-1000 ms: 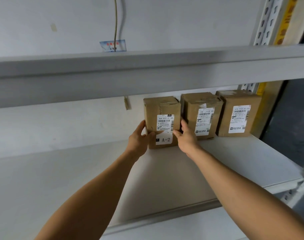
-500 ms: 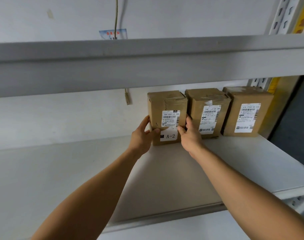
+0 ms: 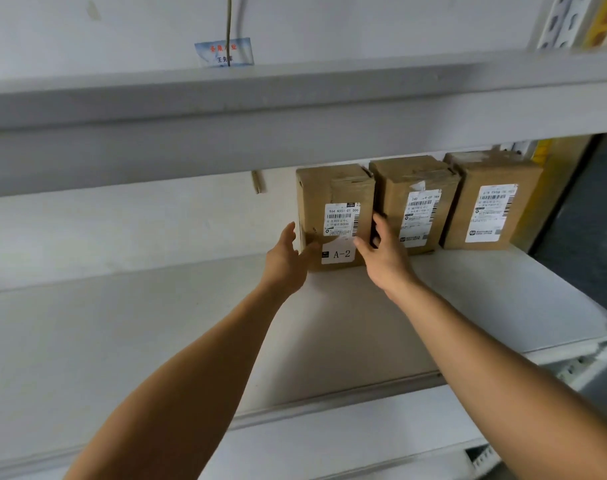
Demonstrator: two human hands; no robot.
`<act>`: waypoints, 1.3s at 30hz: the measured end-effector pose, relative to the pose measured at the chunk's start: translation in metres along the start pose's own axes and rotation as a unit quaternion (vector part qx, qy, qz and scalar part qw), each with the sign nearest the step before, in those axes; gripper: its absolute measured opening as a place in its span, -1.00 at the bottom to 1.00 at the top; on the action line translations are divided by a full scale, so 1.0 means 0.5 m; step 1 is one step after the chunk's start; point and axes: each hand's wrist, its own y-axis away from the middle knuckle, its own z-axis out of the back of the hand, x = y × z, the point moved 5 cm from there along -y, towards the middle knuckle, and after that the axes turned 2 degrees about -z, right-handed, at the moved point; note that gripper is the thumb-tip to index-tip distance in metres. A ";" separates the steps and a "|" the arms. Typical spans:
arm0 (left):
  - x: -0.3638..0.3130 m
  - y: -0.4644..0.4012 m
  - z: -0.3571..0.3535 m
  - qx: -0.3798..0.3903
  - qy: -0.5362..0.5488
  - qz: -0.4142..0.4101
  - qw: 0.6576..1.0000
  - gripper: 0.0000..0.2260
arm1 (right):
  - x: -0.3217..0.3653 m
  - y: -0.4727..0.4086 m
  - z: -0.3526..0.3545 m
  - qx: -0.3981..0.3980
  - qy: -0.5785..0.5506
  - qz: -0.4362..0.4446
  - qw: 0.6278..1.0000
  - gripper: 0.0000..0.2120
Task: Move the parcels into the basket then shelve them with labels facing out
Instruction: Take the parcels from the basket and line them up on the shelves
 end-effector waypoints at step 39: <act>-0.078 1.068 -0.508 0.506 -0.127 -0.260 0.813 -0.56 | -0.242 1.431 0.528 -0.329 0.096 -0.362 0.867 -0.56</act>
